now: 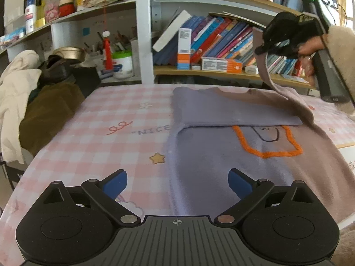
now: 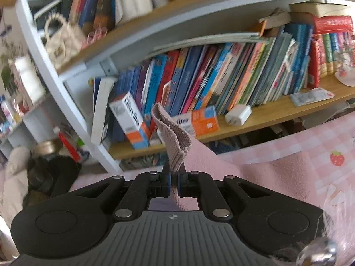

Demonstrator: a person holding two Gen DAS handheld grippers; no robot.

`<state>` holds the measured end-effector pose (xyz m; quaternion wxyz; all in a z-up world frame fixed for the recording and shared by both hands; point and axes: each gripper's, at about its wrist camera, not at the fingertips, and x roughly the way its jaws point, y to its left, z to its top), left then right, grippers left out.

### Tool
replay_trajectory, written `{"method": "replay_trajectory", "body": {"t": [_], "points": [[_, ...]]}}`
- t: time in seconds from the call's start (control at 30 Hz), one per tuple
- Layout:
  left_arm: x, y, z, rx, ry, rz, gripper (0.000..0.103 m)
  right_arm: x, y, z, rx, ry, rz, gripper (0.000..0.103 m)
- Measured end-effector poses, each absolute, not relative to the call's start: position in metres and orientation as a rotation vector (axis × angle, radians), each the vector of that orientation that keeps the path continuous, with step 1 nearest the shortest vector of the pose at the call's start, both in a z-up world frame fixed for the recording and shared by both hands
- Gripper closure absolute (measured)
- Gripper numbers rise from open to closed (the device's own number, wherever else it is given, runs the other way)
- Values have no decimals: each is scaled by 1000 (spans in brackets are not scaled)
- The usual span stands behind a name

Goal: Fold clothes
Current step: 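Lift the pink sleeve with the right tool and carry it across the sweater front, then open the right tool to release the pink sleeve on the lavender sleeve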

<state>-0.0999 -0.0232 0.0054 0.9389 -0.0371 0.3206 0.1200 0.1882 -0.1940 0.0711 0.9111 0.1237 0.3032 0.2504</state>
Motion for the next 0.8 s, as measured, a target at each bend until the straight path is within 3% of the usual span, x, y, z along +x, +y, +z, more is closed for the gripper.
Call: {"method": "replay_trajectory", "body": {"t": [0.67,0.73,0.8], "points": [[-113,-2,-1,-121,683,295,3,176,-135,9,113,823,583,97],[-113,-2,-1,-119,685,296,4,177,-133,6,111,846,592,92],[-113,-3,-1,-117,685,296,4,176,-131,3,111,864,612,79]]}}
